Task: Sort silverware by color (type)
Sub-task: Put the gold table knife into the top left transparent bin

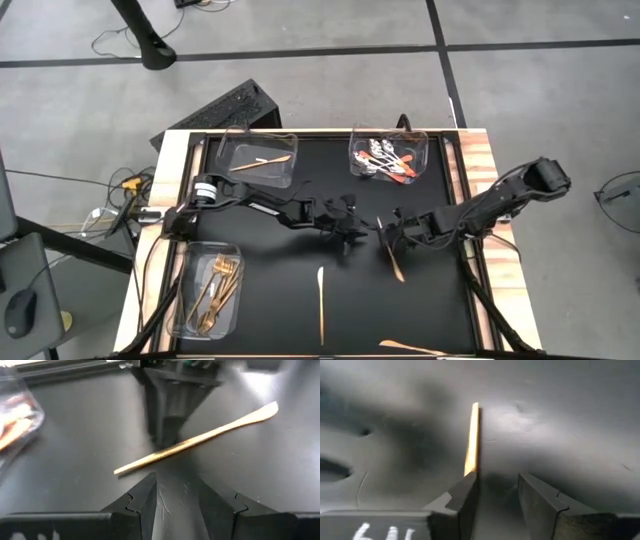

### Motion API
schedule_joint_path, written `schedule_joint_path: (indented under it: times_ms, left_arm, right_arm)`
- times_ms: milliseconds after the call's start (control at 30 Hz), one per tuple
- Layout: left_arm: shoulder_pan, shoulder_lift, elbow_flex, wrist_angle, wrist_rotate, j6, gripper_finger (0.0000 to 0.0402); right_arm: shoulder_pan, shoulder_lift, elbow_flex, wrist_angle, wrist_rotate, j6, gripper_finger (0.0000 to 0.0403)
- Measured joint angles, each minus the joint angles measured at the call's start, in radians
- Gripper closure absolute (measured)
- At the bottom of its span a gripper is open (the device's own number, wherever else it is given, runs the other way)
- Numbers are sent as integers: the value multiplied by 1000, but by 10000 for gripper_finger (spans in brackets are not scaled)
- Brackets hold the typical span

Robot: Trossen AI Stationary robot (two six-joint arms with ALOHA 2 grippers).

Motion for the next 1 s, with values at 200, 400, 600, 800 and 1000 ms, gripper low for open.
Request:
schedule_joint_path:
  times_ms: [200,400,600,800,1000]
  left_arm:
    - [4,45,3,6,26,-48,278]
    - [4,44,4,14,32,-38,278]
    - [4,43,5,-65,35,-23,278]
    - [8,37,6,-132,-38,16,278]
    - [12,37,6,-114,33,93,278]
  right_arm:
    - [-24,34,0,110,-91,-200,241]
    - [-59,98,-3,251,-163,-332,241]
    - [-87,157,-19,370,-188,-429,252]
    - [-87,178,-18,340,-188,-550,298]
    - [-93,172,-20,333,-189,-609,346]
